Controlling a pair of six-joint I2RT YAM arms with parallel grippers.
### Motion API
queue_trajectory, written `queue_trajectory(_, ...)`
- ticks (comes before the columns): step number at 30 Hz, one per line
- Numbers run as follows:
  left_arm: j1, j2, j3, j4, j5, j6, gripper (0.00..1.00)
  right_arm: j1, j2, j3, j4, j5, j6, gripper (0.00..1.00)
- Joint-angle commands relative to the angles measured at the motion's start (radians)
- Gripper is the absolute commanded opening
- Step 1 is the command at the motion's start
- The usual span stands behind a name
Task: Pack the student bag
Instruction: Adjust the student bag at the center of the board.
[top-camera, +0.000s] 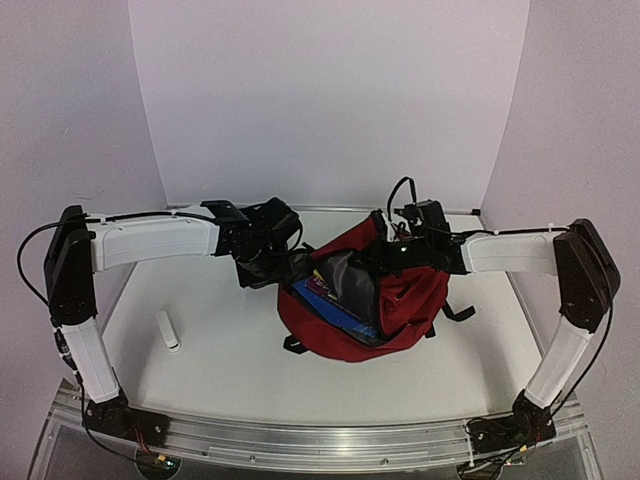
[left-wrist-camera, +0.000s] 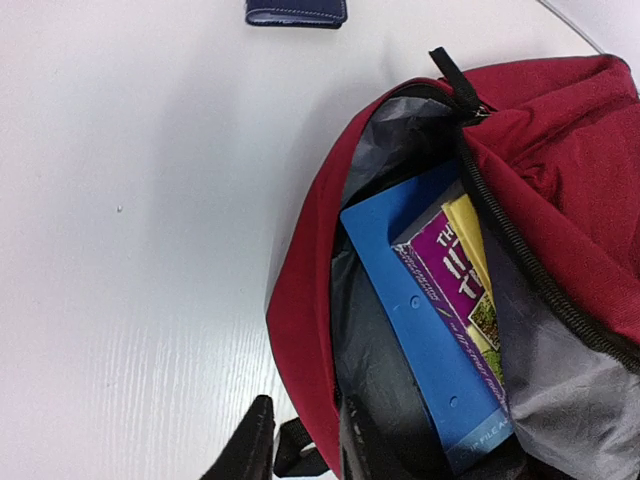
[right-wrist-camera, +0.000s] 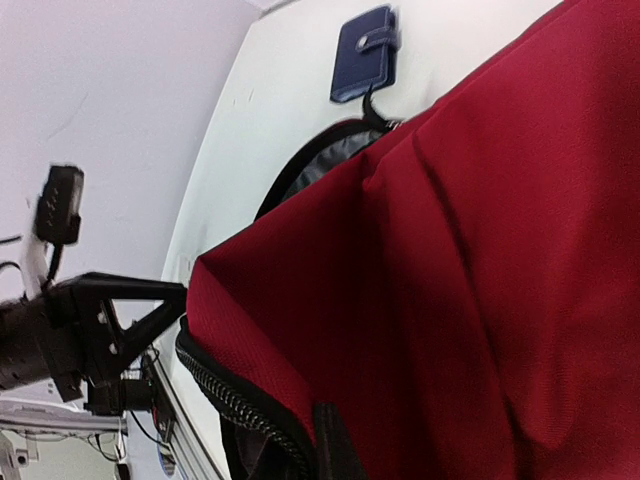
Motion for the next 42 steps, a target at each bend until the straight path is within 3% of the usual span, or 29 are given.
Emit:
queue_trajectory(1, 0.013, -0.039, -0.030, 0.046, 0.005, 0.016, 0.15, 0.104, 0.049, 0.014, 0.042, -0.031, -0.039, 0.13)
queue_trajectory(4, 0.018, -0.065, -0.053, 0.068, 0.004, 0.017, 0.18, 0.147, 0.092, 0.019, 0.034, -0.021, -0.054, 0.17)
queue_trajectory(9, 0.020, -0.102, -0.094, 0.106, 0.026, 0.029, 0.40, 0.176, 0.197, 0.079, 0.003, -0.049, -0.077, 0.44)
queue_trajectory(12, 0.020, -0.107, -0.102, 0.109, 0.033, 0.040, 0.48, 0.199, 0.233, 0.132, -0.045, -0.087, -0.123, 0.51)
queue_trajectory(16, 0.020, -0.130, -0.129, 0.150, 0.061, 0.071, 0.62, 0.201, 0.205, 0.220, -0.172, -0.103, -0.220, 0.70)
queue_trajectory(18, 0.021, -0.151, -0.159, 0.198, 0.085, 0.094, 0.74, 0.199, 0.164, 0.265, -0.232, -0.097, -0.271, 0.77)
queue_trajectory(23, 0.019, -0.198, -0.259, 0.358, 0.185, 0.158, 0.93, 0.168, 0.098, 0.323, -0.355, -0.076, -0.378, 0.81)
queue_trajectory(26, 0.012, -0.175, -0.273, 0.399, 0.237, 0.181, 0.99, 0.156, 0.079, 0.322, -0.453, -0.007, -0.494, 0.74)
queue_trajectory(28, 0.002, -0.132, -0.248, 0.386, 0.251, 0.193, 0.98, 0.156, 0.071, 0.302, -0.503, 0.025, -0.562, 0.66)
queue_trajectory(33, -0.044, -0.017, -0.161, 0.307, 0.228, 0.206, 0.83, 0.158, 0.097, 0.263, -0.569, 0.041, -0.646, 0.50)
queue_trajectory(38, -0.054, -0.014, -0.178, 0.277, 0.217, 0.146, 0.69, 0.161, 0.167, 0.236, -0.578, 0.043, -0.660, 0.44)
queue_trajectory(42, -0.055, -0.072, -0.246, 0.293, 0.202, 0.090, 0.59, 0.161, 0.226, 0.232, -0.565, 0.127, -0.677, 0.39)
